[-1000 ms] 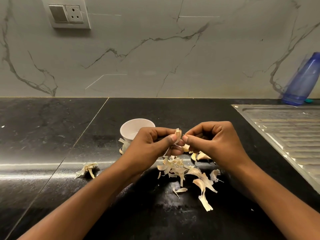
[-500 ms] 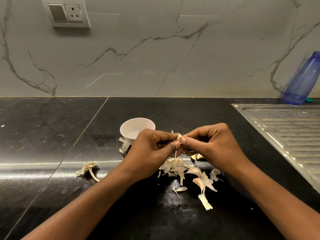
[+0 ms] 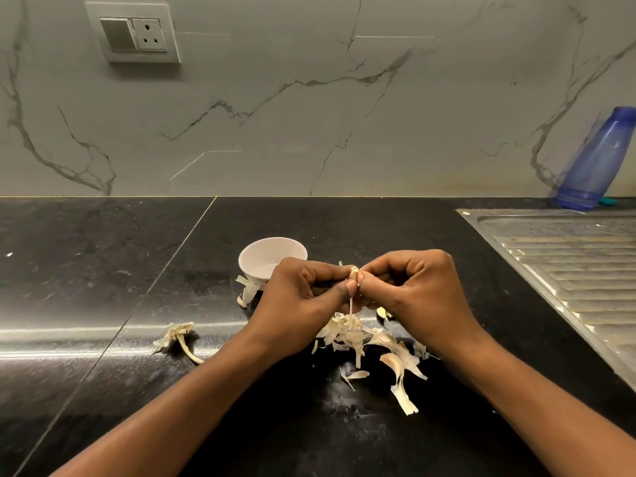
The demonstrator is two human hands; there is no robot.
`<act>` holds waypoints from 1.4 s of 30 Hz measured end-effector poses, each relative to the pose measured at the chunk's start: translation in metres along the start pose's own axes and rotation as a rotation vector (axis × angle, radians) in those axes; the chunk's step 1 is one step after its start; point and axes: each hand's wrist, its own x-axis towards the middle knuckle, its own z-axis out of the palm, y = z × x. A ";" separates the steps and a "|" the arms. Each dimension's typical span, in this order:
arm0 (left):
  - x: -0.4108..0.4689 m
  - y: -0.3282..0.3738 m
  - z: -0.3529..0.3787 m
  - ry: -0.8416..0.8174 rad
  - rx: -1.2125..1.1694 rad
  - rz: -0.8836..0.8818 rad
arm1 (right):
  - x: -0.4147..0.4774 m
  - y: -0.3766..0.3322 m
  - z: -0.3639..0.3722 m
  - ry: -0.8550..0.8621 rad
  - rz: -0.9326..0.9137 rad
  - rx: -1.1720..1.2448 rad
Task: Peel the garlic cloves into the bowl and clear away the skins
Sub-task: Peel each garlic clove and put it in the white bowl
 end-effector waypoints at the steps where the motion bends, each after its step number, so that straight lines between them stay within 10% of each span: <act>1: 0.000 0.001 0.000 -0.002 -0.027 -0.005 | 0.000 0.000 0.000 0.017 -0.002 0.012; 14: 0.006 0.006 -0.005 -0.094 -0.344 -0.244 | 0.006 0.005 -0.007 0.087 0.029 0.022; 42: 0.004 0.003 -0.010 -0.080 -0.058 -0.157 | 0.009 0.006 -0.017 -0.128 0.082 -0.025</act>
